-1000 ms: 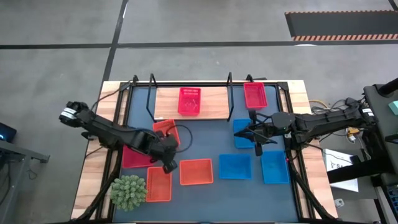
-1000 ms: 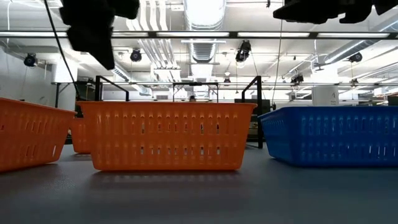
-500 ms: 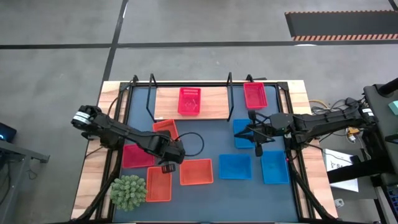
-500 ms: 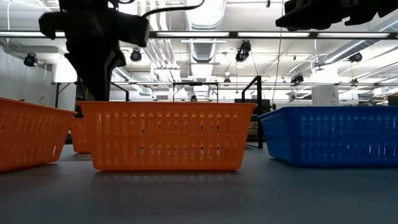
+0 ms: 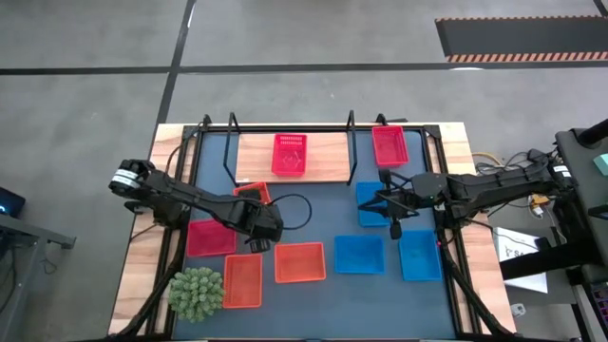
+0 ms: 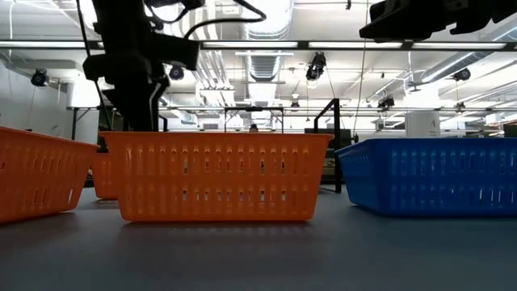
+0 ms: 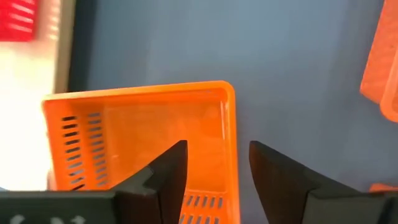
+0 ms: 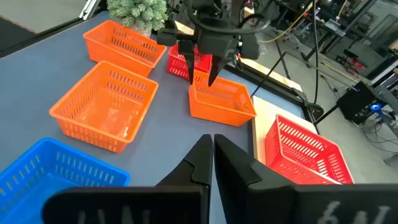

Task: Stack baskets on shelf by color
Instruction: Put the top orange basket on the shelf

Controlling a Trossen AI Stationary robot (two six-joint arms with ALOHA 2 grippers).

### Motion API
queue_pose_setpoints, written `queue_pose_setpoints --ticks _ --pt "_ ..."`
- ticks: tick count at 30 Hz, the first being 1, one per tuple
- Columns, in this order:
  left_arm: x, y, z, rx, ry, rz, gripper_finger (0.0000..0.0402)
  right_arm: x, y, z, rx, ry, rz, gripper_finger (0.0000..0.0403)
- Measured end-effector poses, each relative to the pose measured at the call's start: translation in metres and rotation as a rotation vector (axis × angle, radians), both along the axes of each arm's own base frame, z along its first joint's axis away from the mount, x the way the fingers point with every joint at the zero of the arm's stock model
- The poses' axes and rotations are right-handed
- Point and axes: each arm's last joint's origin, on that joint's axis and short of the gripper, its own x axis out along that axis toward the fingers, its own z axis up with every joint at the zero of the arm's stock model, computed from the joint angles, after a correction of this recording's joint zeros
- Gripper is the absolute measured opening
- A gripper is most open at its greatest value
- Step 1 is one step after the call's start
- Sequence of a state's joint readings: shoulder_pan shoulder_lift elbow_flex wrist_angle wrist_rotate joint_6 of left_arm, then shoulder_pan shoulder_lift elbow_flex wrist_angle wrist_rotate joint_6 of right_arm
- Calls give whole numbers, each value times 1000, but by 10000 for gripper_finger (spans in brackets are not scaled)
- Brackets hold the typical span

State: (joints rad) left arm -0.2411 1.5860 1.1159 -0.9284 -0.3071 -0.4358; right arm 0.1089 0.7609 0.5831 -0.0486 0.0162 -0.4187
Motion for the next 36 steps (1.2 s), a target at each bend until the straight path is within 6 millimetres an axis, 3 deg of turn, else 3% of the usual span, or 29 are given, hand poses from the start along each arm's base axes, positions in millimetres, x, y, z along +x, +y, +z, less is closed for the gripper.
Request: queue_pose_setpoints --ticks 11,15,20,23,29,36 --pt "-8 2 -27 -35 9 -1 144 0 0 0 7 0 -2 9" --pt "-8 2 -26 -35 7 -1 101 0 0 0 6 0 -2 9" --pt "-7 2 -26 -37 7 -1 16 0 0 0 7 0 -2 9" --pt "-6 1 -24 -39 1 -1 7 0 0 0 11 1 -4 9" --pt "-3 -6 0 -34 30 -23 2 0 0 0 27 2 -9 9" --pt "2 -12 59 3 31 -77 1 0 0 -1 39 6 -13 9"
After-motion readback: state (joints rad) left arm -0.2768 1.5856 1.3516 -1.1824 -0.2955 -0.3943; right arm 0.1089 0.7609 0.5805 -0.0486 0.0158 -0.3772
